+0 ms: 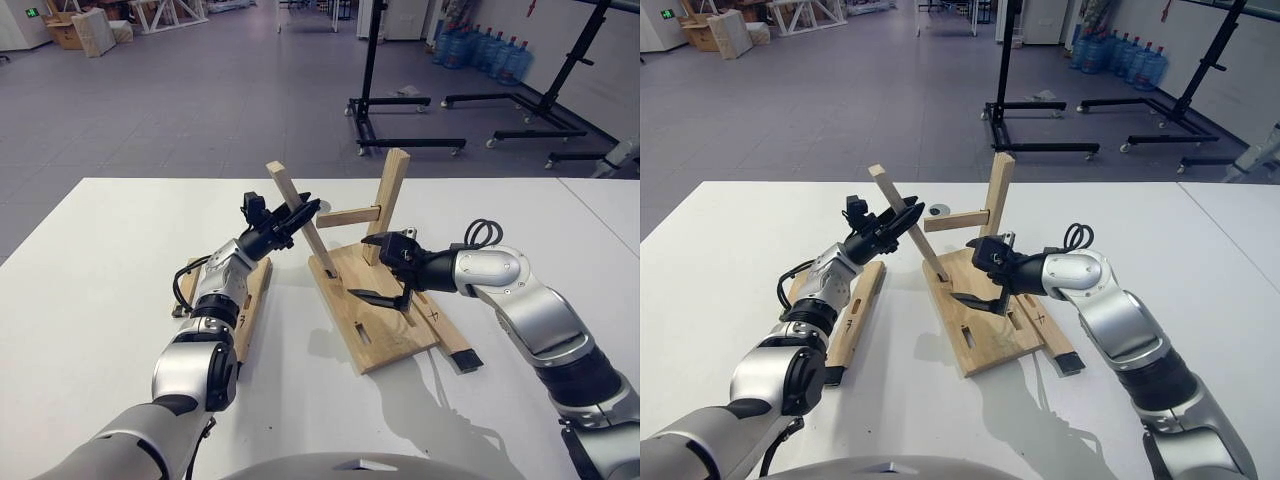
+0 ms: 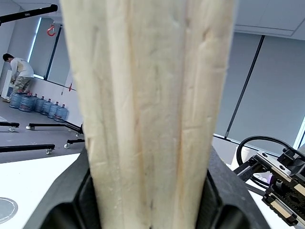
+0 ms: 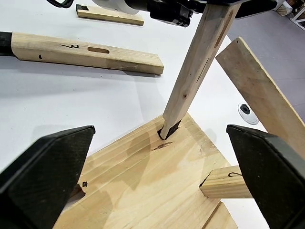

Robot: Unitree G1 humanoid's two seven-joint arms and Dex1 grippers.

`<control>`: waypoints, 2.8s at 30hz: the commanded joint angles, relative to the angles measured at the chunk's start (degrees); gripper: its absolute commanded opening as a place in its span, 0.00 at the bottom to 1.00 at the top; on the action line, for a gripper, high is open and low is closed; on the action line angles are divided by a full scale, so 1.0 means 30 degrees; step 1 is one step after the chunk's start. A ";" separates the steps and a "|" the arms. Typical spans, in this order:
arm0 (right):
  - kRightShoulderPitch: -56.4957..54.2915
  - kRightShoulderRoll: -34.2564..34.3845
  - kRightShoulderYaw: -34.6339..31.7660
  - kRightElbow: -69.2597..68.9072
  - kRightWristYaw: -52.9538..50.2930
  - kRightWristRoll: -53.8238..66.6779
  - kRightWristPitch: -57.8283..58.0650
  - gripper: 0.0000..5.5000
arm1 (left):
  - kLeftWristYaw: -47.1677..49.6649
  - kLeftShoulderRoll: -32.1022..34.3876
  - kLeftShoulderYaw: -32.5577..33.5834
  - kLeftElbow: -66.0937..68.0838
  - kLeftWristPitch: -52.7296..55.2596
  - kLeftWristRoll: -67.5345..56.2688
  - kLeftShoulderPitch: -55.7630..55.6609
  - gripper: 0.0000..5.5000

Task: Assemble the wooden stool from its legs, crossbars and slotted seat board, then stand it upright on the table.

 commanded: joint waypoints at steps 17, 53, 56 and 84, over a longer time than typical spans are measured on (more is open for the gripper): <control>-0.0343 0.0166 0.0112 -0.0142 -0.0172 -0.0082 0.0202 0.93 | -0.0276 0.1460 0.0322 -0.0872 0.1718 0.0603 -0.0421 0.37; -0.0273 0.0222 0.0134 -0.0256 -0.0249 -0.0048 0.0297 0.93 | -0.1017 0.2191 -0.2094 -0.1630 0.1287 0.2854 0.0370 0.37; -0.0281 0.0265 0.0146 -0.0286 -0.0295 -0.0055 0.0325 0.93 | -0.0813 0.1999 -0.2403 -0.1627 0.1227 0.3014 0.0293 0.37; -0.3288 0.1430 -0.1993 0.0955 -0.1752 0.0454 0.0523 0.93 | 0.0808 0.1713 -0.3083 -0.0625 0.2801 0.3280 -0.0703 0.37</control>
